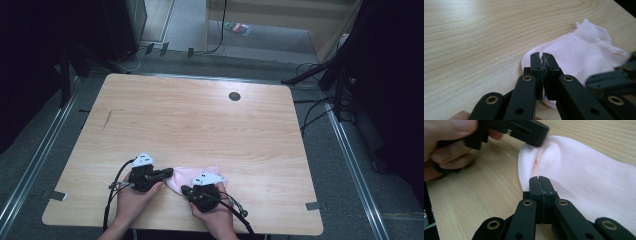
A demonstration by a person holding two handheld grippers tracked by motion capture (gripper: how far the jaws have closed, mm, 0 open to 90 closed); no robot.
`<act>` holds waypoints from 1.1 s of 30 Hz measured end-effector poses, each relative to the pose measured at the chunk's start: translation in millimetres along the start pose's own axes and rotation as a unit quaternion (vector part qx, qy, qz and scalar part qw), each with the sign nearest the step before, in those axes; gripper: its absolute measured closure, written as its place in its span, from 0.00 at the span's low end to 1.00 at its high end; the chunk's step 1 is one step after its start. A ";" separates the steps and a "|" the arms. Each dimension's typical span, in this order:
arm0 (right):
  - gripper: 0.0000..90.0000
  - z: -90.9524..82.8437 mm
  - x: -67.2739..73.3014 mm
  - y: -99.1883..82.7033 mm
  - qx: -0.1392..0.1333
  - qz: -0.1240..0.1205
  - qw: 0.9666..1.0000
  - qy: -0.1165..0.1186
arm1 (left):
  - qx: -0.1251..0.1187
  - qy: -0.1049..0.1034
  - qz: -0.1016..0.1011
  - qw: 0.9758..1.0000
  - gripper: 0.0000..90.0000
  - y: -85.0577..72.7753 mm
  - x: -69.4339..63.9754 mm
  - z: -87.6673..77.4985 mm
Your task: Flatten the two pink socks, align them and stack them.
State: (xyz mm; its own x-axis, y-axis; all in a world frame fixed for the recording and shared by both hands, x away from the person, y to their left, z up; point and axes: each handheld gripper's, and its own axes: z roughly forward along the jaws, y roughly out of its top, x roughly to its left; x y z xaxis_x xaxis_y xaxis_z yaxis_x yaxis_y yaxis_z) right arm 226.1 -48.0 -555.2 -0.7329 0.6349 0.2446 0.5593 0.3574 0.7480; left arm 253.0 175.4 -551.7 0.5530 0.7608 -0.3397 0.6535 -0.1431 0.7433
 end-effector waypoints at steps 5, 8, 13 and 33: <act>1.00 -0.1 -5.4 1.5 0.004 0.031 0.999 0.017 | -0.004 -0.025 0.003 1.000 0.97 -7.0 2.3 -15.8; 1.00 -7.8 -11.9 4.2 -0.020 0.067 0.997 0.024 | 0.019 -0.011 0.024 0.999 0.98 -9.9 -1.1 -10.8; 1.00 -37.9 -36.8 12.2 -0.059 0.075 0.994 -0.046 | 0.023 -0.003 0.025 0.999 0.99 -10.8 -1.1 -7.7; 0.75 -63.1 -80.2 3.7 -0.091 0.095 0.987 -0.086 | -0.038 -0.003 0.024 0.999 0.72 -8.9 8.4 -19.5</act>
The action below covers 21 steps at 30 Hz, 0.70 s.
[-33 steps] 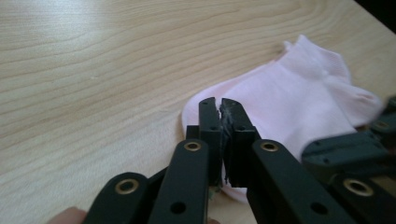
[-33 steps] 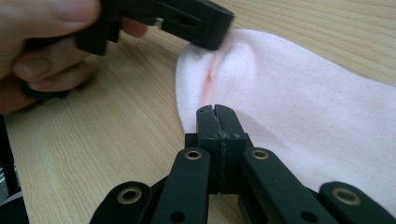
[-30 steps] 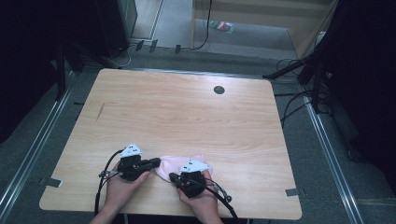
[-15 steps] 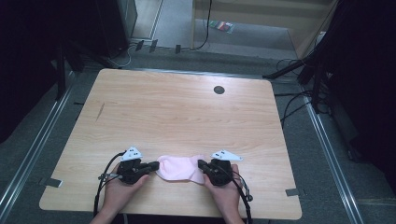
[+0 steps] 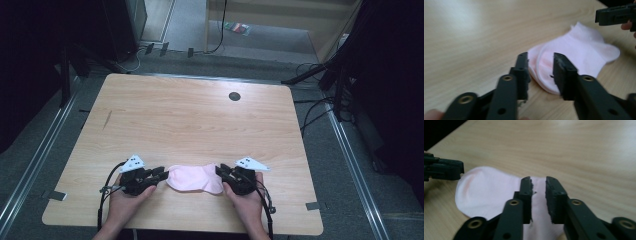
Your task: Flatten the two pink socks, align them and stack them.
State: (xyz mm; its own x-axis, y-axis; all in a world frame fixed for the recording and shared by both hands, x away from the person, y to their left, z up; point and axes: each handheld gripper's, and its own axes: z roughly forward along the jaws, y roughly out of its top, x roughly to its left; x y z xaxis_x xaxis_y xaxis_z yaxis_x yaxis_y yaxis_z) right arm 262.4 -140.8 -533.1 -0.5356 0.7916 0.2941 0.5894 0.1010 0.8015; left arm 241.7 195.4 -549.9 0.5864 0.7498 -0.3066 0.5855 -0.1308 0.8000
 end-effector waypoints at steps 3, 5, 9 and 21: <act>0.56 -6.0 -8.6 3.8 -0.020 0.002 1.000 -0.010 | -0.054 0.015 0.011 0.998 0.58 -0.4 5.9 -11.4; 0.41 -12.2 -19.4 5.9 -0.031 0.006 0.999 -0.023 | -0.064 0.030 0.011 0.997 0.44 -0.6 10.5 -18.0; 0.15 -27.2 -39.0 8.1 -0.033 0.023 0.997 -0.061 | -0.075 0.069 -0.014 0.995 0.27 -2.3 24.9 -34.0; 0.15 -67.0 -87.3 -16.2 -0.017 0.026 0.993 -0.118 | -0.075 0.124 -0.063 0.987 0.07 -18.4 62.5 -75.0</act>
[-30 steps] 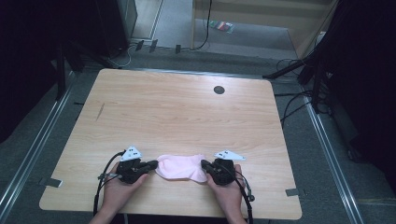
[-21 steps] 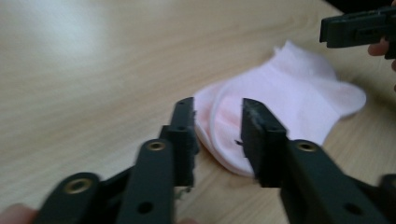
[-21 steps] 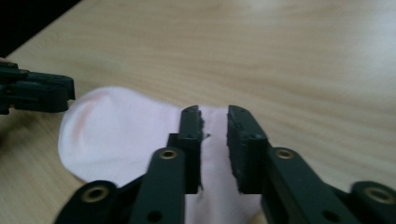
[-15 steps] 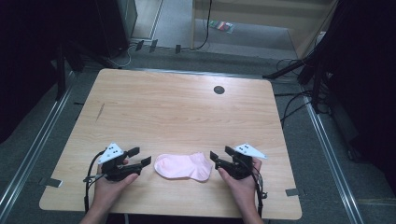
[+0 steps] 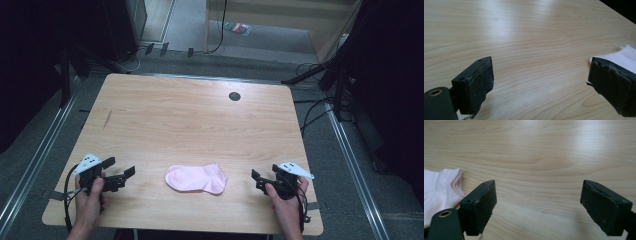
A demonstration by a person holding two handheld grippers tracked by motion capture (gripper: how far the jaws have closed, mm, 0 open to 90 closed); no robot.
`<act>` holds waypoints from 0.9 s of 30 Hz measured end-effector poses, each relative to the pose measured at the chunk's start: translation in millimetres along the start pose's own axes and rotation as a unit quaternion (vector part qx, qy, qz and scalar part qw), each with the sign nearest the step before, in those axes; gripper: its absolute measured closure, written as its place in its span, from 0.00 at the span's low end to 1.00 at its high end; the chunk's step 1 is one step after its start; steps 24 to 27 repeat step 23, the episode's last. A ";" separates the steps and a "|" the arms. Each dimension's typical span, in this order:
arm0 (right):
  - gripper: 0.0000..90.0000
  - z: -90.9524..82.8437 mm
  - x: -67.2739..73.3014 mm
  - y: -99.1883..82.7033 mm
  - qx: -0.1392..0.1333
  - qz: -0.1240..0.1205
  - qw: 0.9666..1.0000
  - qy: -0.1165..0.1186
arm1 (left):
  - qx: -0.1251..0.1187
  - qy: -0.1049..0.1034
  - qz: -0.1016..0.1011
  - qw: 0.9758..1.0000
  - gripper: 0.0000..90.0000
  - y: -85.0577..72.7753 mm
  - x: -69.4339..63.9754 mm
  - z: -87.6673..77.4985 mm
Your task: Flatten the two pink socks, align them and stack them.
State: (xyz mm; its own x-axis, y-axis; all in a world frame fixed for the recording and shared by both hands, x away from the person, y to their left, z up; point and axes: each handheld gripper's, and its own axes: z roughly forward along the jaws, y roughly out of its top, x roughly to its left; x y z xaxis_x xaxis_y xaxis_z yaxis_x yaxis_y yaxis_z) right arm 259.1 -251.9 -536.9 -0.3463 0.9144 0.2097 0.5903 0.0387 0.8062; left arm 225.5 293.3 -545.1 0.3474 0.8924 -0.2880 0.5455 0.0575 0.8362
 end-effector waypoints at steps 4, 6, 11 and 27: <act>0.15 -12.4 -17.0 -5.2 -0.003 0.010 1.000 -0.012 | -0.002 0.021 -0.001 1.000 0.07 -1.5 9.7 -8.1; 0.15 -19.7 -26.6 -8.9 -0.003 0.018 1.000 -0.020 | 0.001 0.034 0.003 0.999 0.07 -2.8 13.2 -11.1; 0.16 -33.1 -43.3 -15.7 -0.007 0.034 0.999 -0.032 | 0.006 0.060 0.008 0.998 0.07 -6.3 24.4 -22.4; 0.16 -38.3 -54.3 -23.2 0.003 0.032 0.999 -0.037 | 0.018 0.081 0.018 0.996 0.07 -11.1 37.3 -27.1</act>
